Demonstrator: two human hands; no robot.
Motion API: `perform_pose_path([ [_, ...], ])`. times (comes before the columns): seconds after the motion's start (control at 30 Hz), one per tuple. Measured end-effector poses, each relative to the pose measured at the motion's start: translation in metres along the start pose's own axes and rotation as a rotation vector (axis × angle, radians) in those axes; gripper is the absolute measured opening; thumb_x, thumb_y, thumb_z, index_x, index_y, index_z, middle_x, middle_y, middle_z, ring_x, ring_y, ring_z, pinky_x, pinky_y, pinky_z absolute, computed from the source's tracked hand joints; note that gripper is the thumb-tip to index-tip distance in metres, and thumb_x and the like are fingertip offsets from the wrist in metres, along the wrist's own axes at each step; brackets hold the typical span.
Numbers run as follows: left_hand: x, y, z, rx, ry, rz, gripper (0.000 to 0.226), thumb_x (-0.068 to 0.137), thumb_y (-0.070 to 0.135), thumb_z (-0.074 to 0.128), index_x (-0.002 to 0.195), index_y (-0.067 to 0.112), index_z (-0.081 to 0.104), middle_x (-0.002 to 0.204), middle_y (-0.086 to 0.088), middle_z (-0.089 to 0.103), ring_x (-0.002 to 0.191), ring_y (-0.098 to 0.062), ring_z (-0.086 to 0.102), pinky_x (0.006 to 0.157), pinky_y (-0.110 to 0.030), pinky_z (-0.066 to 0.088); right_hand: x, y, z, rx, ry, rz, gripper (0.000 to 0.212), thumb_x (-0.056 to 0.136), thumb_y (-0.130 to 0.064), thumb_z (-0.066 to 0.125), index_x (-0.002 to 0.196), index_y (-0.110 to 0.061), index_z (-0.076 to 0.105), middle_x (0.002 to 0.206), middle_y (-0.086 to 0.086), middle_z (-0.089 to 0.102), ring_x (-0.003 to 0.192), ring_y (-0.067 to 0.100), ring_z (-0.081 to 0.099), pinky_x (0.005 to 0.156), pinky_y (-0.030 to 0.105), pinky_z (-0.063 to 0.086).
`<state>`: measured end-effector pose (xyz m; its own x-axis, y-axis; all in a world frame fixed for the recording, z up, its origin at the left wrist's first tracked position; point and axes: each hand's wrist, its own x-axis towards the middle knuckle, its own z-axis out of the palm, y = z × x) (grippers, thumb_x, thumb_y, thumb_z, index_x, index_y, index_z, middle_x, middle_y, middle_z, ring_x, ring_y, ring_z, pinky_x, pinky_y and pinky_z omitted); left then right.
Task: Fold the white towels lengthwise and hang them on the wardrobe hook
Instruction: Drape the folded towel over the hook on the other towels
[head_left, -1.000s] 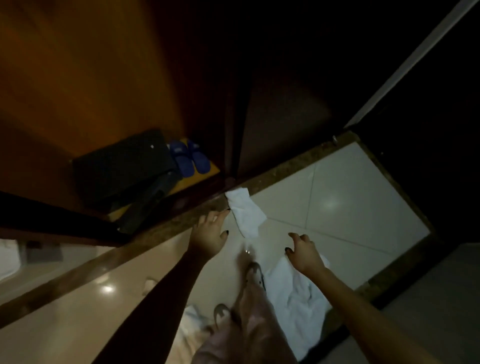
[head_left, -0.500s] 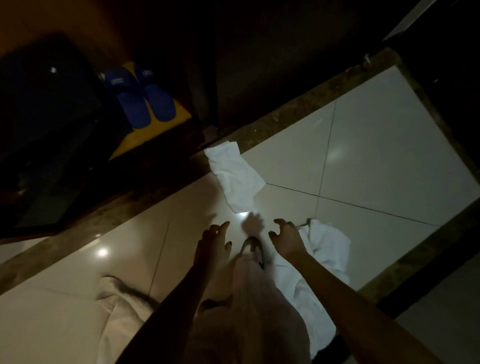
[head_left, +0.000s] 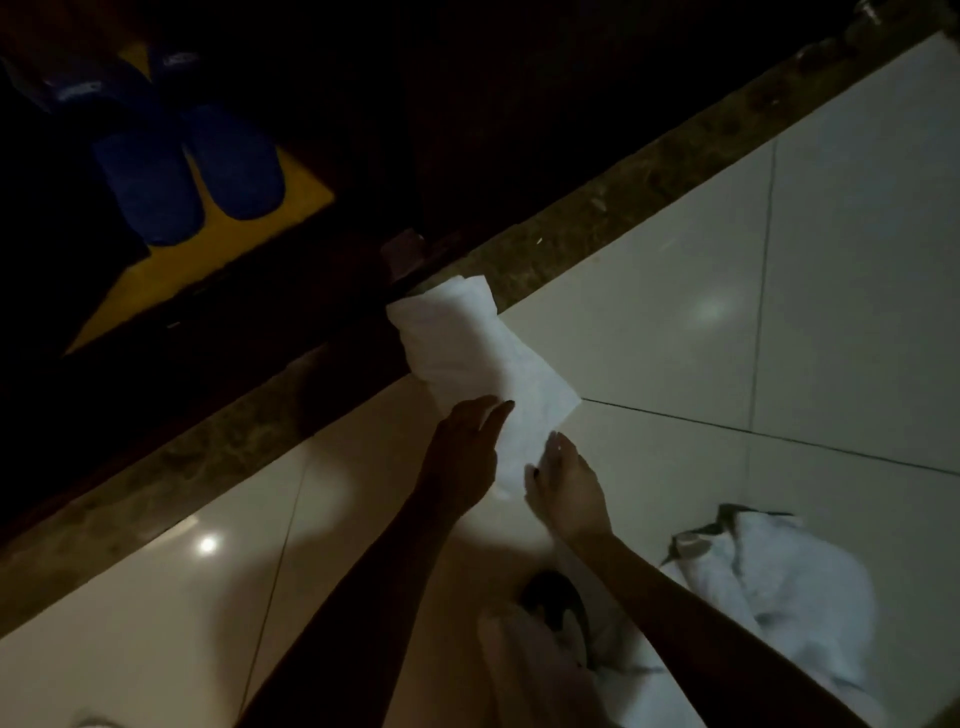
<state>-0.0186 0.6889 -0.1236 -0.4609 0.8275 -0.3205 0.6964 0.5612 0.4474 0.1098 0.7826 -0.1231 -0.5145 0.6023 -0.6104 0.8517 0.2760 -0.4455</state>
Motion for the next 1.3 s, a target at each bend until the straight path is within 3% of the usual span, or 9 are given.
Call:
perform_pose_path([
  [0.23,0.012,-0.013,0.015,-0.111,-0.089,-0.018,0.058,0.099,0.023,0.046,0.150,0.015,0.019,0.156,-0.005,0.023,0.142,-0.019,0.025,0.112,-0.030,0.026,0.022,-0.011,0.034,0.097,0.079,0.119,0.007,0.086,-0.006,0.054,0.092,-0.005,0.052,0.084,0.011,0.058,0.081,0.027,0.058,0.064,0.033,0.044],
  [0.37,0.001,-0.014,-0.016,-0.006,-0.008,0.096,0.051,0.099,0.019,0.044,0.148,0.020,0.029,0.154,-0.007,0.029,0.138,-0.023,0.034,0.107,-0.037,0.035,-0.002,-0.023,0.018,0.087,0.143,-0.029,0.030,0.088,-0.005,0.055,0.118,-0.005,0.061,0.110,0.014,0.054,0.101,0.029,0.053,0.087,0.038,0.046],
  [0.53,-0.004,0.023,-0.083,0.002,0.024,0.249,0.048,0.092,0.009,0.054,0.137,0.024,0.051,0.150,-0.014,0.034,0.138,-0.032,0.034,0.108,-0.043,0.036,-0.053,-0.053,-0.049,0.092,0.288,-0.280,0.017,0.081,-0.007,0.055,0.092,-0.007,0.068,0.085,0.011,0.066,0.076,0.031,0.060,0.064,0.042,0.050],
  [0.63,-0.009,0.051,-0.134,-0.005,0.095,0.379,0.028,0.069,-0.001,0.076,0.096,0.007,0.074,0.129,-0.020,0.058,0.122,-0.040,0.052,0.095,-0.048,0.048,-0.089,-0.074,-0.105,0.065,0.345,-0.383,0.020,0.080,-0.004,0.058,0.093,-0.012,0.071,0.083,0.004,0.069,0.075,0.022,0.059,0.068,0.032,0.043],
  [0.77,-0.033,0.090,-0.207,0.045,0.079,0.357,0.023,0.073,0.008,0.077,0.094,0.004,0.071,0.119,-0.012,0.066,0.121,-0.033,0.055,0.095,-0.046,0.049,-0.137,-0.107,-0.183,0.148,0.334,-0.433,0.028,0.086,0.005,0.062,0.108,-0.008,0.071,0.095,0.008,0.072,0.085,0.025,0.063,0.074,0.019,0.037],
  [0.9,-0.066,0.133,-0.290,0.074,0.127,0.368,0.016,0.082,0.013,0.070,0.095,0.004,0.067,0.102,-0.012,0.069,0.111,-0.031,0.061,0.095,-0.041,0.046,-0.195,-0.150,-0.263,0.187,0.323,-0.451,0.026,0.093,-0.006,0.060,0.118,-0.012,0.068,0.102,0.005,0.071,0.084,0.007,0.054,0.076,0.012,0.034],
  [1.0,-0.098,0.175,-0.368,0.191,0.118,0.325,0.013,0.089,0.016,0.053,0.096,0.011,0.062,0.096,-0.011,0.063,0.092,-0.030,0.061,0.081,-0.036,0.046,-0.249,-0.187,-0.323,0.181,0.302,-0.517,0.028,0.093,-0.005,0.059,0.119,-0.011,0.067,0.108,0.006,0.071,0.090,0.009,0.059,0.082,0.019,0.042],
  [1.1,-0.131,0.215,-0.448,-0.095,0.293,0.252,0.009,0.077,0.015,0.052,0.081,0.011,0.059,0.071,-0.005,0.058,0.067,-0.024,0.058,0.062,-0.021,0.029,-0.301,-0.228,-0.378,0.215,0.310,-0.574,0.028,0.093,-0.005,0.058,0.119,-0.011,0.067,0.112,0.004,0.070,0.096,0.013,0.064,0.085,0.023,0.048],
  [1.3,-0.205,0.266,-0.599,-0.189,0.217,0.212,0.013,0.086,0.016,0.061,0.095,0.015,0.069,0.090,0.003,0.057,0.084,-0.016,0.056,0.070,-0.034,0.044,-0.395,-0.308,-0.476,0.156,0.353,-0.698,0.032,0.094,-0.007,0.057,0.125,-0.013,0.064,0.118,-0.001,0.068,0.101,-0.009,0.052,0.083,-0.002,0.037],
])
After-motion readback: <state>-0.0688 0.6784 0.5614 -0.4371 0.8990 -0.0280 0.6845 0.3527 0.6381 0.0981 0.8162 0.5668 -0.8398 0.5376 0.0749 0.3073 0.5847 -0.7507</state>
